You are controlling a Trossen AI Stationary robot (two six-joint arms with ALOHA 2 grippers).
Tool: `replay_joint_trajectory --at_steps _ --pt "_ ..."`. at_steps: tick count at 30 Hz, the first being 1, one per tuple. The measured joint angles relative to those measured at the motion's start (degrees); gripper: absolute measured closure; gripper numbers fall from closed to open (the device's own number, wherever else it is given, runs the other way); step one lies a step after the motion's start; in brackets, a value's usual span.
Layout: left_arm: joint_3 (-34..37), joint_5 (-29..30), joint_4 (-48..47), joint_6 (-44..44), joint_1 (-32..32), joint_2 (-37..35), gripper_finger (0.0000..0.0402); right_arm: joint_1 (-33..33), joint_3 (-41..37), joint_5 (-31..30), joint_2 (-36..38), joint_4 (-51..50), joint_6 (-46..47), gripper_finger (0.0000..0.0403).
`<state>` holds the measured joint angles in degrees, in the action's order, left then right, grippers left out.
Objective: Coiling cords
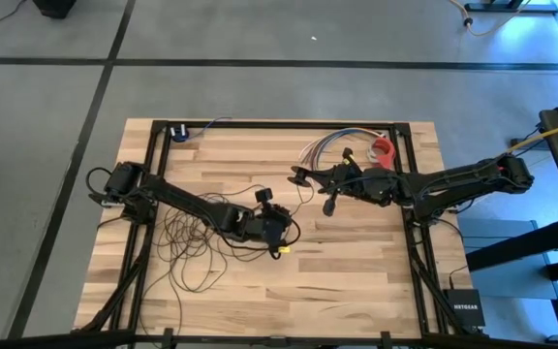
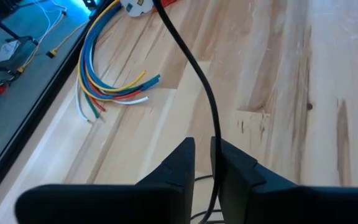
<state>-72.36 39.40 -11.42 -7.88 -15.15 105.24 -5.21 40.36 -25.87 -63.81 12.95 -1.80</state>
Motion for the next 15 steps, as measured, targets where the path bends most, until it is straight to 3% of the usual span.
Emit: replay_joint_trajectory --at_steps 15 --pt "0.00 0.01 0.03 -0.63 -1.06 -1.59 0.0357 -0.01 0.00 0.00 -0.02 0.04 -0.02 0.0401"
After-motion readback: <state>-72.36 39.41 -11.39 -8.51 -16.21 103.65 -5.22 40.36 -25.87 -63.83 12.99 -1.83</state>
